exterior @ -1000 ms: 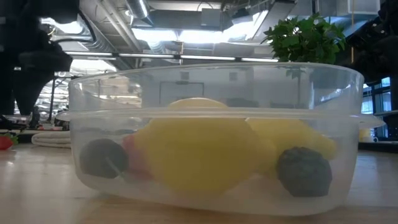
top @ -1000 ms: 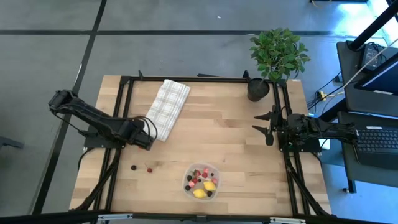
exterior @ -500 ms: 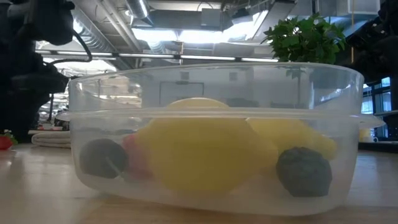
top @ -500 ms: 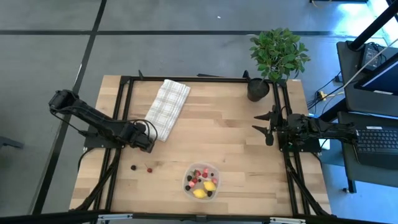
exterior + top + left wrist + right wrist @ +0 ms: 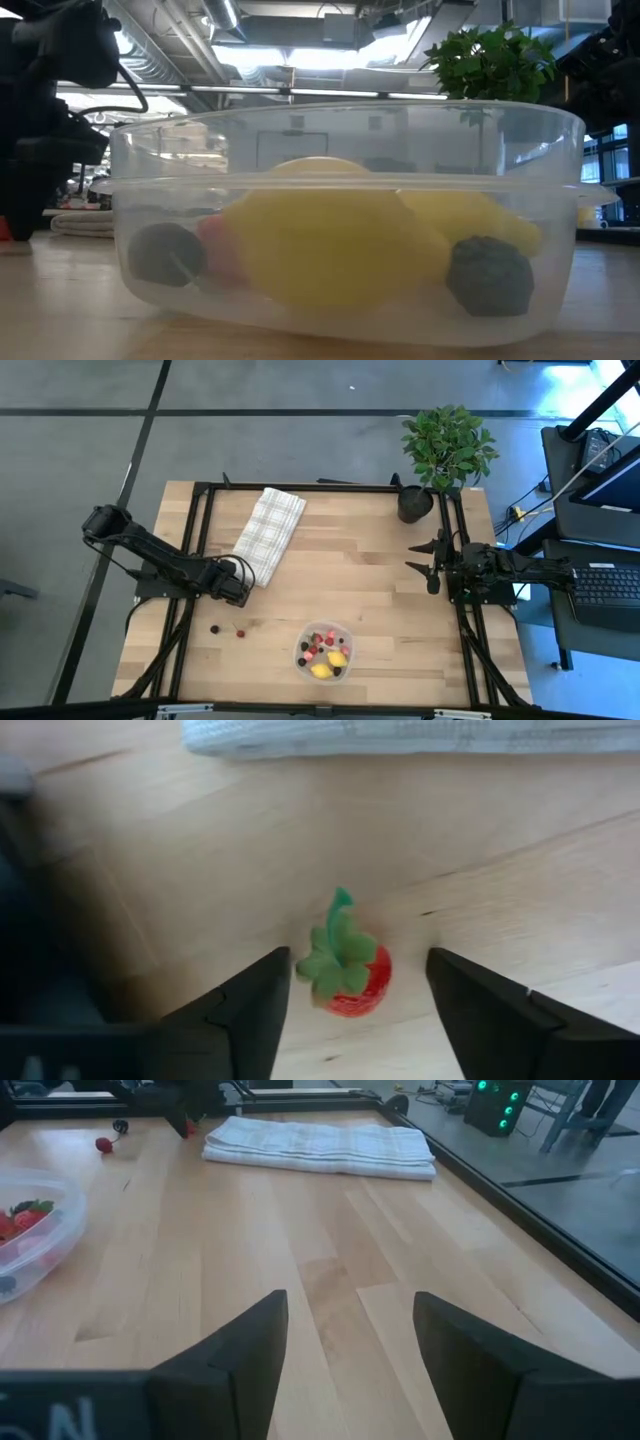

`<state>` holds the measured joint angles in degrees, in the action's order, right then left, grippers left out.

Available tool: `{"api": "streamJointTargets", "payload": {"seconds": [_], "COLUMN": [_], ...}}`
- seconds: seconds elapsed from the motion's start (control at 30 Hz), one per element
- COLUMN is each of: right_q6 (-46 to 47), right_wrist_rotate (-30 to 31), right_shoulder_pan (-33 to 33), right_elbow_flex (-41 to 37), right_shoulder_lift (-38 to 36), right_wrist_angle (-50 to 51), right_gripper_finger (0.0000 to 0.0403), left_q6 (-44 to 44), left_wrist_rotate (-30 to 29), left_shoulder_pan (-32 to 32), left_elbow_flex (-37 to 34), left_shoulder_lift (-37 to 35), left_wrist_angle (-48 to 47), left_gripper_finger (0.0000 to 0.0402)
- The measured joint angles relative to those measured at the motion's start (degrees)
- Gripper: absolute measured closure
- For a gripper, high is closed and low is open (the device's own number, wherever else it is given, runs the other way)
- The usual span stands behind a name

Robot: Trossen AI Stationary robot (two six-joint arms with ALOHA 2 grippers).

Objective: Pick and placing Produce into tupperware
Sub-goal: Put the strawberry into the transparent bin

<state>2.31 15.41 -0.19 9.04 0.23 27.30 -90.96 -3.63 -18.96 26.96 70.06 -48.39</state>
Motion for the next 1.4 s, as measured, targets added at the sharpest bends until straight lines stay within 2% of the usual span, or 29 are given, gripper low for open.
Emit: {"api": "streamJointTargets", "payload": {"seconds": [0.33, 0.57, 0.77, 1.03, 1.23, 1.4], "right_q6": [0.00, 0.00, 0.00, 0.00, 0.00, -0.14], "right_wrist_rotate": [0.01, 0.01, 0.01, -0.01, -0.01, -0.01], "right_shoulder_pan": [0.00, 0.00, 0.00, 0.00, -0.01, -0.01], "right_elbow_flex": [0.00, 0.00, 0.00, 0.00, 0.00, 0.00], "right_shoulder_lift": [0.00, 0.00, 0.00, 0.00, 0.00, 0.00], "right_wrist_angle": [0.01, 0.01, 0.01, 0.01, -0.02, -0.11], "right_gripper_finger": [0.0184, 0.0184, 0.0184, 0.0184, 0.0184, 0.0184], "left_q6": [0.02, 0.05, 0.28, 6.42, 14.84, 24.85], "left_wrist_rotate": [0.32, 0.34, 0.34, 0.80, 0.57, -0.58], "left_shoulder_pan": [0.02, 0.02, 0.02, 1.22, 3.68, 5.76], "left_elbow_flex": [-0.07, -0.07, -0.07, 1.96, 8.26, 14.34], "left_shoulder_lift": [0.07, 0.07, 0.09, -0.63, -4.52, -6.46], "left_wrist_angle": [0.77, 0.83, 0.82, -0.80, 0.25, 8.59], "left_gripper_finger": [0.0252, 0.0292, 0.0292, 0.0298, 0.0297, 0.0303]}}
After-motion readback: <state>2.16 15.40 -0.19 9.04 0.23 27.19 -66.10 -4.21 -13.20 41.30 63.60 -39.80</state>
